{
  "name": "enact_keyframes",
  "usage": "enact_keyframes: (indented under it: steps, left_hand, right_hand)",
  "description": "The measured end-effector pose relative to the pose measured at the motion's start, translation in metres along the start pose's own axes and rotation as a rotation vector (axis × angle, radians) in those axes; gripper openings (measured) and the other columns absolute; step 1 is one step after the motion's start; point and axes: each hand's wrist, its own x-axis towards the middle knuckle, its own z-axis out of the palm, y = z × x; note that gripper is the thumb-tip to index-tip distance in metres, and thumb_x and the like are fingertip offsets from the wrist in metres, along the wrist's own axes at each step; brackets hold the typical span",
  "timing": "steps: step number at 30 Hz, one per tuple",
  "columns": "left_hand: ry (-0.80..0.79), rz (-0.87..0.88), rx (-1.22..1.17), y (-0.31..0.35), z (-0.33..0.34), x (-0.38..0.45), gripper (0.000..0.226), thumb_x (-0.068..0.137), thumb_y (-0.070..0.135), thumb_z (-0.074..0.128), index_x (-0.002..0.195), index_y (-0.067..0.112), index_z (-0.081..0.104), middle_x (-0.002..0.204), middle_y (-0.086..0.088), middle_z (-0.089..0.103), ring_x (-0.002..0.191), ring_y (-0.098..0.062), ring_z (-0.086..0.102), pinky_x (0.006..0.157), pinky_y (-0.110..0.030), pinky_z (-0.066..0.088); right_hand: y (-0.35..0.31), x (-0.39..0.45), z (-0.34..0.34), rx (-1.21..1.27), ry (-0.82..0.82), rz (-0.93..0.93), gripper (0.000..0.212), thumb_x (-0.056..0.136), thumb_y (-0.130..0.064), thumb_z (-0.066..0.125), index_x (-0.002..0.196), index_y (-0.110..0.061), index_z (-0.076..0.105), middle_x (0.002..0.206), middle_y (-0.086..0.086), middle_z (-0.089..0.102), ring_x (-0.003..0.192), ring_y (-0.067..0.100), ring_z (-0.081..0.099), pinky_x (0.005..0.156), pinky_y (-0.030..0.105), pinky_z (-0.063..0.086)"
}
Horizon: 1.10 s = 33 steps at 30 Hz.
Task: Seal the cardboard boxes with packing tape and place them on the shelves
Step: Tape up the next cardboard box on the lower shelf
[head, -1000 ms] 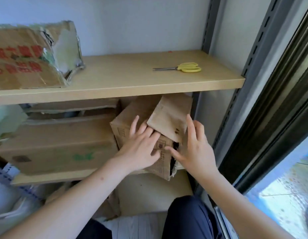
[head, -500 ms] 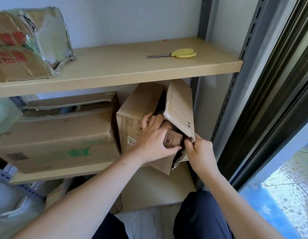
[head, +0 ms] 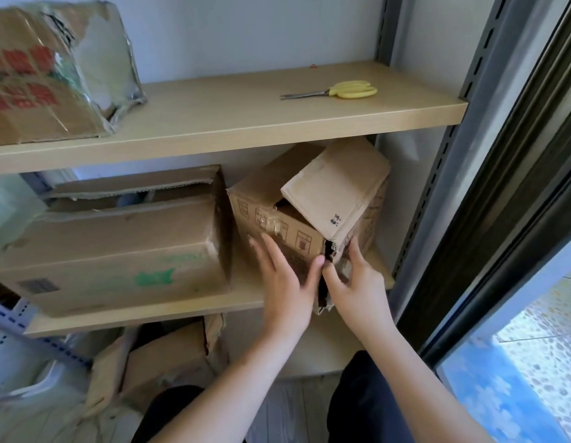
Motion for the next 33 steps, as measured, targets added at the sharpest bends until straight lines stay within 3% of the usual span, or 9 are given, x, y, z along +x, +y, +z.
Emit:
enact_keyframes:
  steps: [2, 5, 9, 14, 17, 22, 26, 29, 33]
  left_hand:
    - [-0.121, -0.075, -0.121, 0.001, 0.009, -0.006, 0.099, 0.087, 0.068, 0.033, 0.156, 0.018, -0.017, 0.164, -0.005, -0.02, 0.152, -0.016, -0.012, 0.119, -0.026, 0.0]
    - [-0.248, -0.112, -0.065, -0.001, 0.005, 0.0, 0.083, 0.098, 0.058, 0.031, 0.157, 0.022, -0.014, 0.166, -0.003, -0.014, 0.152, -0.016, -0.006, 0.119, -0.028, 0.003]
    - [-0.269, -0.205, 0.001, 0.006, -0.036, 0.01, 0.073, 0.102, 0.048, 0.041, 0.159, 0.024, 0.003, 0.166, 0.004, 0.005, 0.152, -0.017, 0.011, 0.121, -0.037, 0.016]
    - [0.182, -0.274, -0.237, 0.04, -0.143, 0.018, 0.041, 0.099, 0.015, 0.053, 0.138, 0.025, 0.045, 0.142, 0.002, 0.051, 0.123, -0.011, 0.053, 0.102, -0.027, 0.042]
    - [0.67, -0.127, -0.449, 0.077, -0.24, 0.018, 0.03, 0.094, -0.005, 0.053, 0.115, 0.015, 0.057, 0.112, -0.007, 0.06, 0.091, -0.01, 0.058, 0.079, -0.018, 0.04]
    - [1.147, 0.212, -0.449, 0.164, -0.4, 0.001, 0.017, 0.103, 0.016, 0.042, 0.113, 0.023, 0.054, 0.108, 0.005, 0.055, 0.101, -0.017, 0.054, 0.088, -0.032, 0.041]
    - [0.991, 0.339, -0.237, 0.236, -0.471, 0.026, 0.025, 0.102, 0.038, 0.045, 0.1, 0.018, 0.06, 0.094, 0.007, 0.062, 0.089, -0.012, 0.06, 0.075, -0.027, 0.045]
    - [0.77, 0.215, -0.307, 0.288, -0.508, 0.071, 0.051, 0.085, 0.066, 0.048, 0.078, 0.016, 0.055, 0.085, -0.004, 0.066, 0.084, -0.028, 0.067, 0.088, -0.041, 0.055]
    - [0.364, -0.12, -0.508, 0.341, -0.539, 0.106, 0.05, 0.093, 0.06, 0.051, 0.106, 0.013, 0.061, 0.113, -0.012, 0.072, 0.104, -0.028, 0.07, 0.095, -0.045, 0.055]
  right_hand:
    - [-0.002, -0.003, 0.0, -0.001, -0.1, 0.038, 0.079, 0.097, -0.036, 0.053, 0.158, -0.025, 0.003, 0.143, 0.0, 0.051, 0.119, 0.011, 0.058, 0.09, 0.017, 0.046]
    - [-0.006, -0.004, -0.004, -0.018, -0.242, 0.058, 0.088, 0.097, -0.025, 0.051, 0.157, -0.022, -0.012, 0.164, 0.002, 0.016, 0.145, 0.018, 0.03, 0.114, 0.026, 0.032]
    - [-0.026, -0.009, -0.006, -0.065, -0.048, 0.076, 0.075, 0.09, -0.032, 0.055, 0.156, -0.023, 0.02, 0.157, 0.003, 0.033, 0.137, 0.021, 0.044, 0.108, 0.04, 0.045]
    - [-0.064, -0.007, -0.009, -0.19, 0.405, -0.077, 0.031, 0.08, -0.026, 0.052, 0.109, -0.02, 0.064, 0.112, 0.016, 0.058, 0.087, 0.034, 0.062, 0.078, 0.041, 0.053]
    - [-0.1, 0.017, 0.008, 0.039, 0.494, -0.264, 0.035, 0.07, -0.029, 0.042, 0.099, -0.036, 0.061, 0.089, 0.036, 0.05, 0.06, 0.029, 0.056, 0.091, 0.045, 0.045]
    - [-0.317, -0.045, -0.024, 0.193, 0.474, -0.851, 0.023, 0.081, -0.025, 0.039, 0.088, -0.027, 0.061, 0.086, -0.008, 0.057, 0.081, -0.007, 0.053, 0.073, 0.003, 0.037]
    - [-0.428, -0.009, -0.007, 0.252, 0.325, -0.922, 0.019, 0.093, -0.025, 0.045, 0.095, -0.03, 0.064, 0.091, -0.016, 0.06, 0.086, -0.006, 0.057, 0.067, 0.012, 0.042]
    - [-0.504, 0.023, -0.002, 0.17, 0.177, -0.858, 0.024, 0.097, -0.024, 0.046, 0.089, -0.012, 0.065, 0.08, 0.002, 0.062, 0.074, 0.015, 0.055, 0.063, 0.032, 0.039]
    - [-0.575, 0.068, 0.022, 0.305, -0.223, -0.447, 0.049, 0.091, -0.052, 0.046, 0.083, -0.005, 0.059, 0.086, 0.018, 0.061, 0.077, 0.027, 0.051, 0.07, 0.032, 0.037]
